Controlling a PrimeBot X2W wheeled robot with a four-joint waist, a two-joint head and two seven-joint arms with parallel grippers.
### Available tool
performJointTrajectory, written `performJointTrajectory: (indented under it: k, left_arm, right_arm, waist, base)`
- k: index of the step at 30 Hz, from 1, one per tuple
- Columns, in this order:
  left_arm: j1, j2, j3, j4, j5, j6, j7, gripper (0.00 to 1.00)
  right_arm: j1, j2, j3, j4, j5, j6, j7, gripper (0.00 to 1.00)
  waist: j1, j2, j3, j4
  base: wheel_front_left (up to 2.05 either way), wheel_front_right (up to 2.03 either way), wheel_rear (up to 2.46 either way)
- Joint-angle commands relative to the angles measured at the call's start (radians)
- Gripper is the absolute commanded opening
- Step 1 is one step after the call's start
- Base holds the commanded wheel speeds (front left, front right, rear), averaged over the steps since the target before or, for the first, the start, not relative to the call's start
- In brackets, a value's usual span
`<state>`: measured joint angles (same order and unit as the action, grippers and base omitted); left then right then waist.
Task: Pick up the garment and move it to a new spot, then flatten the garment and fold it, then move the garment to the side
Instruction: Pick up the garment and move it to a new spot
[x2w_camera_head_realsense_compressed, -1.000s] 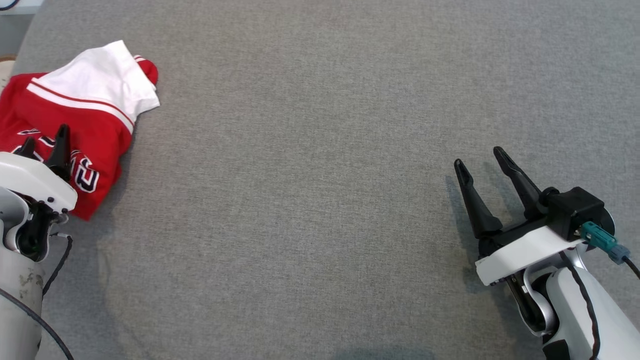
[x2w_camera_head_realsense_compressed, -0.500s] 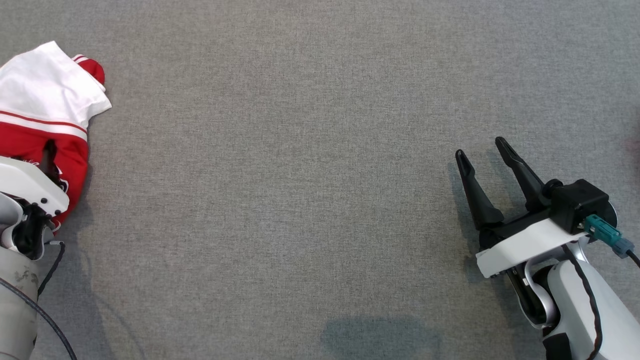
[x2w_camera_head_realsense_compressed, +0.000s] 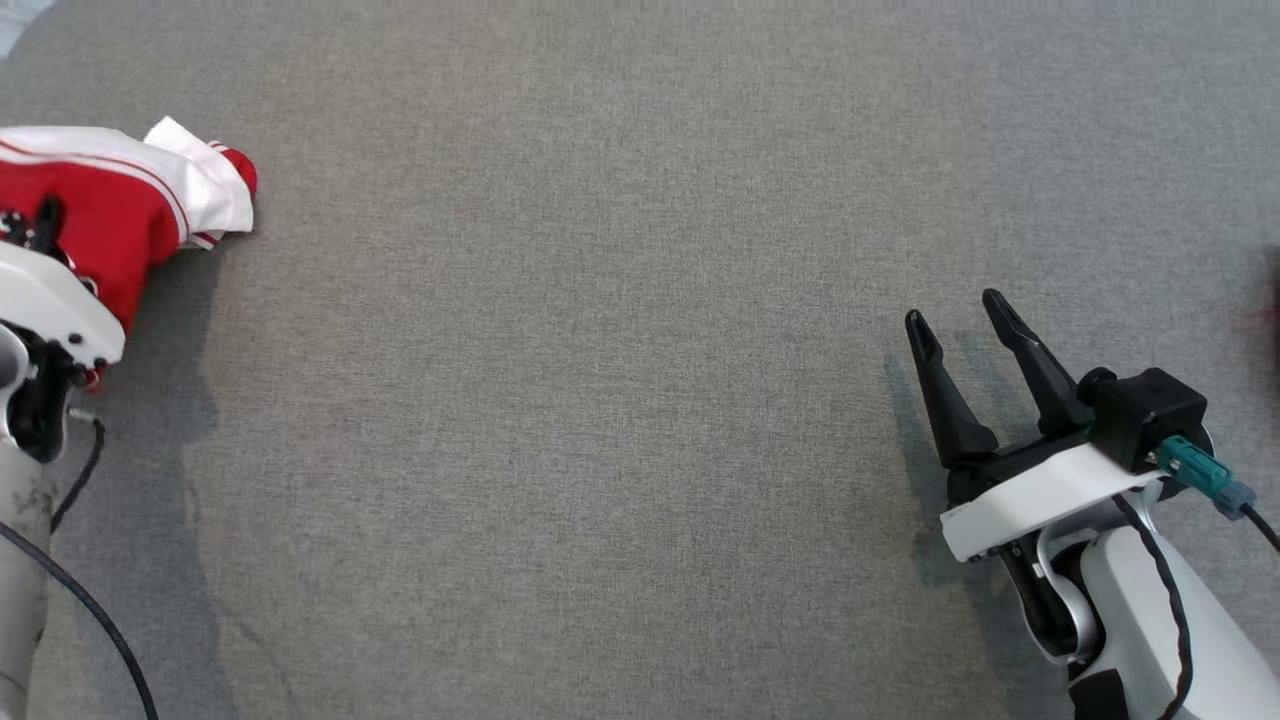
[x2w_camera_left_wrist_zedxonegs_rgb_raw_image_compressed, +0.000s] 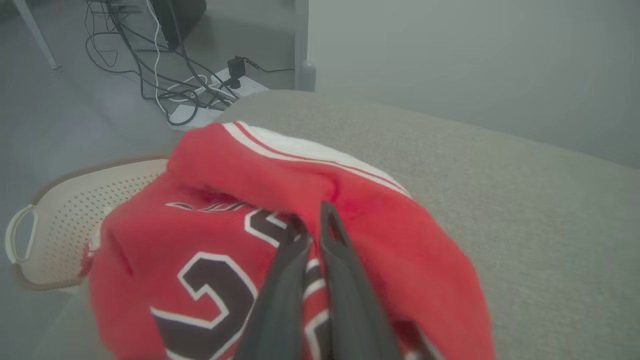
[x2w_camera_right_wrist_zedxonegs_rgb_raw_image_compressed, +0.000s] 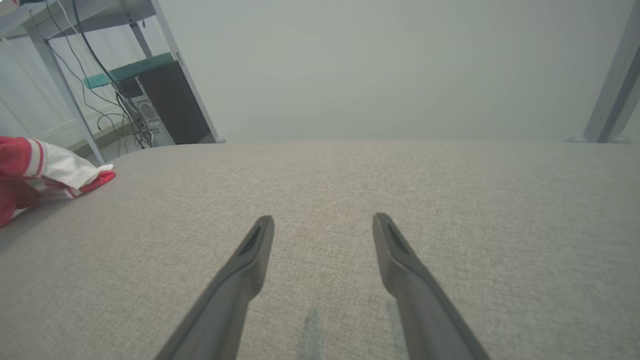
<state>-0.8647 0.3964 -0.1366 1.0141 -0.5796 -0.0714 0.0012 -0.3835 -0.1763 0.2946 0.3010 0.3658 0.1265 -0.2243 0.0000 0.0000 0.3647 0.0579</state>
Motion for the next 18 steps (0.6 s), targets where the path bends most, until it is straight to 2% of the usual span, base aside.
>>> performJointTrajectory:
  k: [1,8,18]
  left_arm:
    - [-0.047,0.067,0.013,-0.043,0.020,-0.006,-0.018,0.00]
    - [-0.109,0.040,-0.062,-0.245,0.060,-0.034,-0.041,0.00]
    - [-0.093,-0.045,-0.139,-0.617,0.016,-0.044,0.035,0.00]
  right_arm:
    - [0.002,0.010,0.016,-0.016,0.009,0.004,-0.015,1.00]
    - [0.010,0.031,0.018,0.016,0.029,0.004,-0.029,1.00]
    - [0.027,0.054,0.010,0.058,0.053,0.004,-0.037,1.00]
  waist:
    - [0.0000,0.0000,-0.016,0.001]
    - [0.0000,0.0000,-0.065,-0.018]
    - [0.0000,0.0000,-0.132,-0.089]
  base:
    - [0.00,0.00,0.00]
    - [0.00,0.00,0.00]
    - [0.00,0.00,0.00]
